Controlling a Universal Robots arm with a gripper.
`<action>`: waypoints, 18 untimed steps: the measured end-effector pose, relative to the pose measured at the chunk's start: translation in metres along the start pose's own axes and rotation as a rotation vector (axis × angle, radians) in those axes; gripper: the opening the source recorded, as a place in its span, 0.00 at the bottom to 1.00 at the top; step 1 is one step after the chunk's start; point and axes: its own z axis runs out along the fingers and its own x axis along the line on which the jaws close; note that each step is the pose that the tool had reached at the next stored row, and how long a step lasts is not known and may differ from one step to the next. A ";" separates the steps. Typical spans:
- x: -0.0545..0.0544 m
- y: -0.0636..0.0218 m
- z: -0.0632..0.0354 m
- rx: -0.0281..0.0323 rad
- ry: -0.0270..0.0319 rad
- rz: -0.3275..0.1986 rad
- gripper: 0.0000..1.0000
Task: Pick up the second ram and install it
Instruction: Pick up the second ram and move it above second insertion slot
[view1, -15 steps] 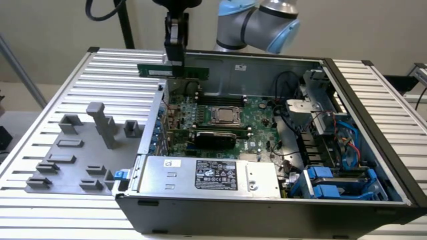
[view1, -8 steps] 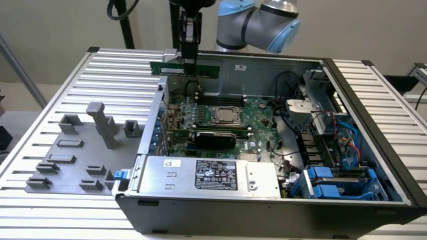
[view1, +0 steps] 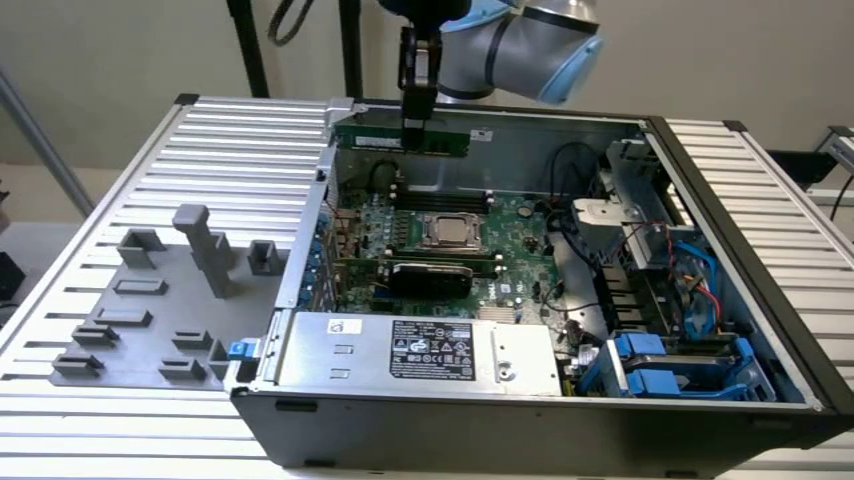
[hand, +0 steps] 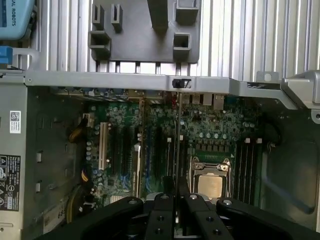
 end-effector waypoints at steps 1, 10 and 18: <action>-0.001 -0.0049 0.0008 -0.0010 0.0000 0.000 0.14; -0.005 -0.0426 0.0071 -0.0025 -0.0105 -0.001 0.14; -0.010 -0.0561 0.0131 -0.0017 -0.0498 -0.002 0.14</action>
